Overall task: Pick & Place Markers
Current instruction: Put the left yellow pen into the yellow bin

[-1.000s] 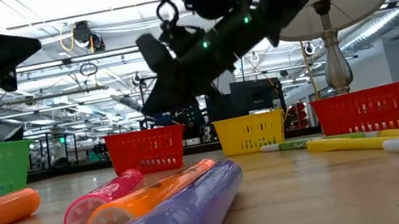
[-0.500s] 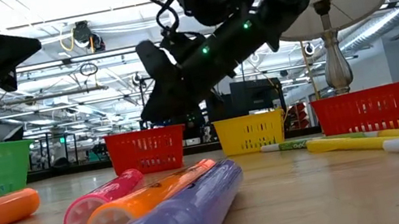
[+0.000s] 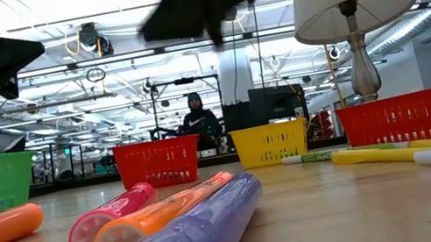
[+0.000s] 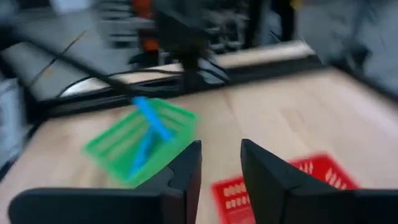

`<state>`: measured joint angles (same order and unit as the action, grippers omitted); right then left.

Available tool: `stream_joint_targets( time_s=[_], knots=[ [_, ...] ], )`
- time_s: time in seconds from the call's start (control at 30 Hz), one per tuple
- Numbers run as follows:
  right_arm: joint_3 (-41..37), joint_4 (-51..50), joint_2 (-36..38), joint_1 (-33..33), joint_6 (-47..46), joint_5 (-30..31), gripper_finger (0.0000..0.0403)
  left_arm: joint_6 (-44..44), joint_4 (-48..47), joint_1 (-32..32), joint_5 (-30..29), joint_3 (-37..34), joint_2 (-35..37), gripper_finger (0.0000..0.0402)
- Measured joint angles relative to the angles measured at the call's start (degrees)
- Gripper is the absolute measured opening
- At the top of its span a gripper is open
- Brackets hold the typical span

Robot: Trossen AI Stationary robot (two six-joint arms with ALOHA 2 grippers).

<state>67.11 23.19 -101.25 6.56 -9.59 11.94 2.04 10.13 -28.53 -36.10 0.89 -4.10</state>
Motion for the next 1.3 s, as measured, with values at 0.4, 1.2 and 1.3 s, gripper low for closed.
stream_joint_targets(
  time_s=[0.4,1.2,1.3],
  knots=[
    [-0.01,-23.25,29.02,15.21,24.31,0.0,0.0036,-0.07,-1.04,-0.01,0.0,0.0,-0.02,0.0026],
    [-47.98,30.14,38.92,21.38,20.37,9.2,0.0001,-2.0,-2.26,-0.02,-5.1,0.0,-0.01,0.0026],
    [-48.5,30.08,39.02,20.7,20.81,9.21,0.0001,-2.01,-3.53,0.0,-7.82,0.0,0.0,0.0026]
  ],
)
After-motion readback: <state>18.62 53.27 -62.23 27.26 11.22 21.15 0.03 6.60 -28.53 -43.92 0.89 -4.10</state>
